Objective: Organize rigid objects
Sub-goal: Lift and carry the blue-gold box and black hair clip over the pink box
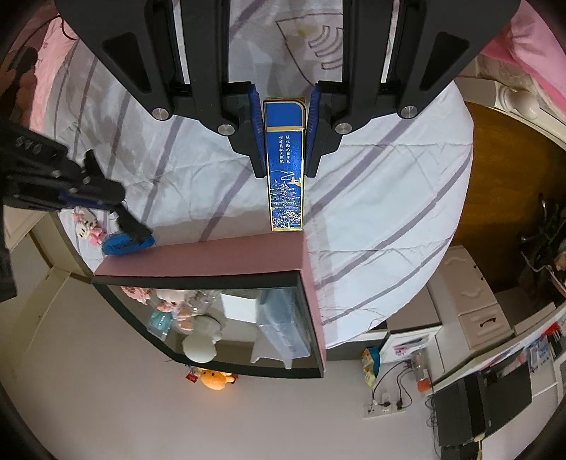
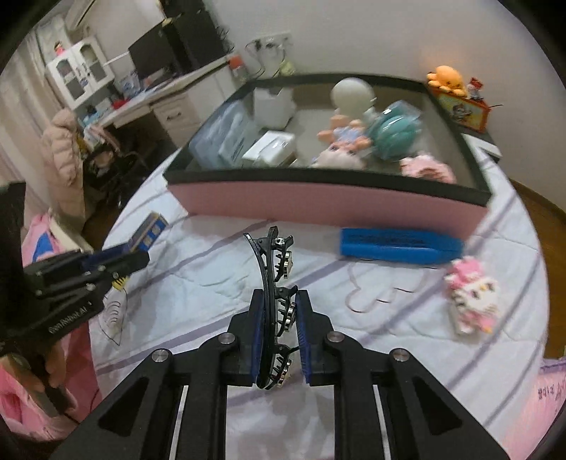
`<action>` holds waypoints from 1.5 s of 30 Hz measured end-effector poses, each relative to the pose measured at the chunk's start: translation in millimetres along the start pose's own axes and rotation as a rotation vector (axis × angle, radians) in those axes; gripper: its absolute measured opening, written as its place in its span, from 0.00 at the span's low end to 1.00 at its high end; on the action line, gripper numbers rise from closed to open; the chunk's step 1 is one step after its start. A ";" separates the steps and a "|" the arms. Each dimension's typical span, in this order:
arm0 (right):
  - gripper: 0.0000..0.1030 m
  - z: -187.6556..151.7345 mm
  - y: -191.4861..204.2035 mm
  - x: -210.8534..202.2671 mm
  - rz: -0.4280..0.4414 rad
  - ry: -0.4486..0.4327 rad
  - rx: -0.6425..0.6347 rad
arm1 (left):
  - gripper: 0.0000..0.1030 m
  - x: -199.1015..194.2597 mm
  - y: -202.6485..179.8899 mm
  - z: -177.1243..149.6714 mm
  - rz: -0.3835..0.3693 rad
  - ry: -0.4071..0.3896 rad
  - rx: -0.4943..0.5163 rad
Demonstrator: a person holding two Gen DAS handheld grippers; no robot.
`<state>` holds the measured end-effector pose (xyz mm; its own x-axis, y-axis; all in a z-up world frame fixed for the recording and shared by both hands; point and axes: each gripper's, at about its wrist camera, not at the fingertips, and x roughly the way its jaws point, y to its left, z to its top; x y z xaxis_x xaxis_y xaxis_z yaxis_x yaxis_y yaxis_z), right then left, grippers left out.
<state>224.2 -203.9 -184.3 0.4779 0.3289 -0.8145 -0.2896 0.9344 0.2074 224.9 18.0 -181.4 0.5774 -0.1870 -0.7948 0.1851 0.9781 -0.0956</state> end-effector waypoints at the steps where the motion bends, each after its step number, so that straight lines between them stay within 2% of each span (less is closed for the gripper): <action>1: 0.17 -1.7 -1.5 -6.9 -0.004 -0.010 0.004 | 0.20 -1.6 -2.1 -0.5 -0.003 -0.001 0.002; 8: 0.17 -9.1 7.3 -60.9 -0.019 -0.125 0.024 | 0.20 -31.0 -20.8 -0.3 0.012 -0.064 0.036; 10: 0.17 -5.0 16.5 -64.7 -0.026 -0.155 0.026 | 0.20 -45.9 -25.4 0.2 0.004 -0.098 0.043; 18: 0.17 -20.7 36.3 -126.3 -0.022 -0.313 0.007 | 0.20 -113.8 -41.7 1.4 0.006 -0.253 0.088; 26: 0.17 -38.1 52.0 -165.0 -0.001 -0.420 -0.020 | 0.20 -165.3 -59.2 -5.3 0.057 -0.398 0.126; 37: 0.17 -37.9 50.3 -162.0 0.030 -0.434 -0.019 | 0.20 -171.4 -62.6 -7.4 0.063 -0.416 0.123; 45: 0.17 -18.9 35.5 -147.2 0.033 -0.423 0.004 | 0.20 -146.6 -63.2 12.0 0.055 -0.381 0.132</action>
<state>128.0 -221.6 -67.3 0.7673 0.3845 -0.5132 -0.3071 0.9229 0.2323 138.1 -17.6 -51.6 0.8378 -0.1796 -0.5155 0.2318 0.9720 0.0381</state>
